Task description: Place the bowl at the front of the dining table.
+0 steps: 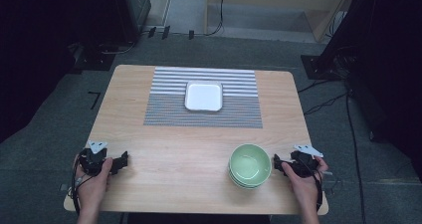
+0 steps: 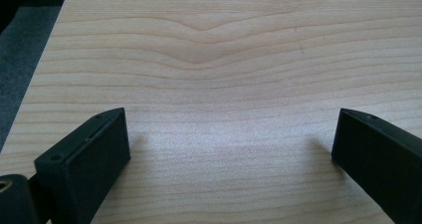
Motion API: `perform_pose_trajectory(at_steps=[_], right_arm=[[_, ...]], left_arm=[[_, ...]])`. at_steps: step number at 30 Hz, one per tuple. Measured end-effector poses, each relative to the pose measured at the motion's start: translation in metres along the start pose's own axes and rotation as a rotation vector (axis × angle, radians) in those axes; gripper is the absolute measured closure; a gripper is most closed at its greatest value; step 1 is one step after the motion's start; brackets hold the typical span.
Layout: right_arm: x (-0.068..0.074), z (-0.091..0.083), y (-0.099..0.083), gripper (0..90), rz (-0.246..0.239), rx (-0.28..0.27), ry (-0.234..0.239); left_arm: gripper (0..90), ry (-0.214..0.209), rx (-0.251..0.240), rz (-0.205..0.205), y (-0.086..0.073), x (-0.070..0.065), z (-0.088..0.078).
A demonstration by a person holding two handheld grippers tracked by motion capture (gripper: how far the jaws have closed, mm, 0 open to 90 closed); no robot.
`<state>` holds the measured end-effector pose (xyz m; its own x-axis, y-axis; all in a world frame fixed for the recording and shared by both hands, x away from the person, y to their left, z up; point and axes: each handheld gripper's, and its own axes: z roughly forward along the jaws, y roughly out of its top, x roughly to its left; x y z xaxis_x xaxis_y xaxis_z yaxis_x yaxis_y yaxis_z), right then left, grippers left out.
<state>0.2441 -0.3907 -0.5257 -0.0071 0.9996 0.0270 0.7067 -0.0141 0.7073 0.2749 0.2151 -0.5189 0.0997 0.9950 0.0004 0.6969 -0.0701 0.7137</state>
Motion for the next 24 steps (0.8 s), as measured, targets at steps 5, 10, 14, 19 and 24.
perform_pose_trajectory(at_steps=[5,10,14,19,24], right_arm=[[-0.001,0.000,0.000,2.0,0.014,-0.006,-0.008],[-0.004,-0.005,0.004,13.6,0.096,-0.036,0.013],[-0.002,-0.012,0.007,14.2,0.103,-0.060,0.025],[0.004,-0.025,0.013,17.4,0.094,-0.093,0.041],[0.008,-0.038,0.019,19.7,0.093,-0.140,0.044]], left_arm=[[1.4,0.000,0.001,0.001,0.000,0.000,0.000],[1.4,0.004,-0.001,-0.005,0.000,-0.001,0.000],[1.4,0.004,-0.001,-0.005,0.000,-0.001,0.000],[0.3,0.017,0.002,-0.018,0.002,-0.002,0.002],[0.3,0.023,0.002,-0.024,0.002,-0.003,0.002]])
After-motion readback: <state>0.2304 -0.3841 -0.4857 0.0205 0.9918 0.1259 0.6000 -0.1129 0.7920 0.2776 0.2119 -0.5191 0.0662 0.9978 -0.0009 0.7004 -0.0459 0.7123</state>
